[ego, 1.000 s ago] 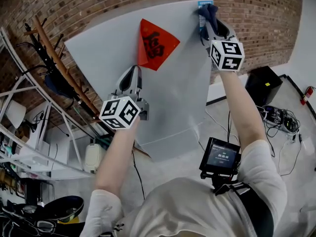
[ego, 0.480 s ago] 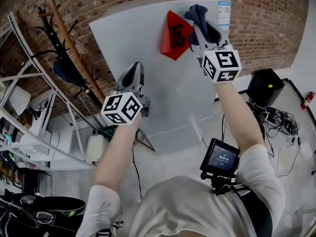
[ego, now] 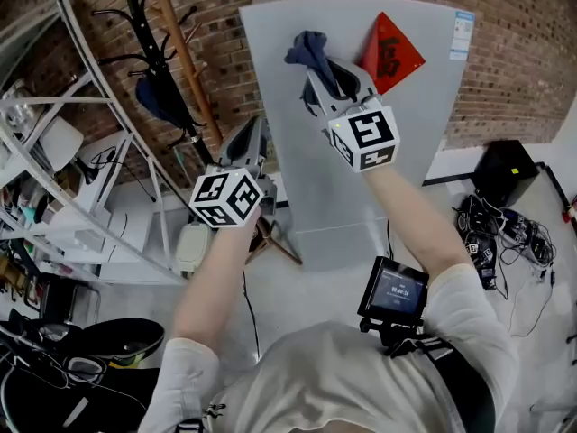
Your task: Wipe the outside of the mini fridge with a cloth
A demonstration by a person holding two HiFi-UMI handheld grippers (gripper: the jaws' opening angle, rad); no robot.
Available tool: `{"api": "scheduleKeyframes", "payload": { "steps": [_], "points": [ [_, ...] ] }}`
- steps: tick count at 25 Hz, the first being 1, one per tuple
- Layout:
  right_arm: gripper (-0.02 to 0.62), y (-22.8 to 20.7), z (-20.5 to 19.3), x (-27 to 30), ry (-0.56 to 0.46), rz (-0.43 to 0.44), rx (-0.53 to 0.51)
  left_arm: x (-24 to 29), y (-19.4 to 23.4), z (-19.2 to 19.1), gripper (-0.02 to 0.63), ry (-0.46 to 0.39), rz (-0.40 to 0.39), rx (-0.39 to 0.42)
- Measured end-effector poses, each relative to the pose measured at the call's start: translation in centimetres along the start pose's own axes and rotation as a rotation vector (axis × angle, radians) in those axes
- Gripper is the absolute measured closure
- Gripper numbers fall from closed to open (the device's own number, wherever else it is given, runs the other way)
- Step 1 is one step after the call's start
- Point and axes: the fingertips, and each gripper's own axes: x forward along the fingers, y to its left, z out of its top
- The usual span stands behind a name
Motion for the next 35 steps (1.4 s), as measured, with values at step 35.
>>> {"api": "scheduleKeyframes", "payload": {
  "steps": [35],
  "points": [
    [0.509, -1.8, -7.0, 0.2, 0.138, -0.126, -0.073, 0.2, 0.9, -1.9, 0.603, 0.053, -0.036, -0.026]
  ]
}}
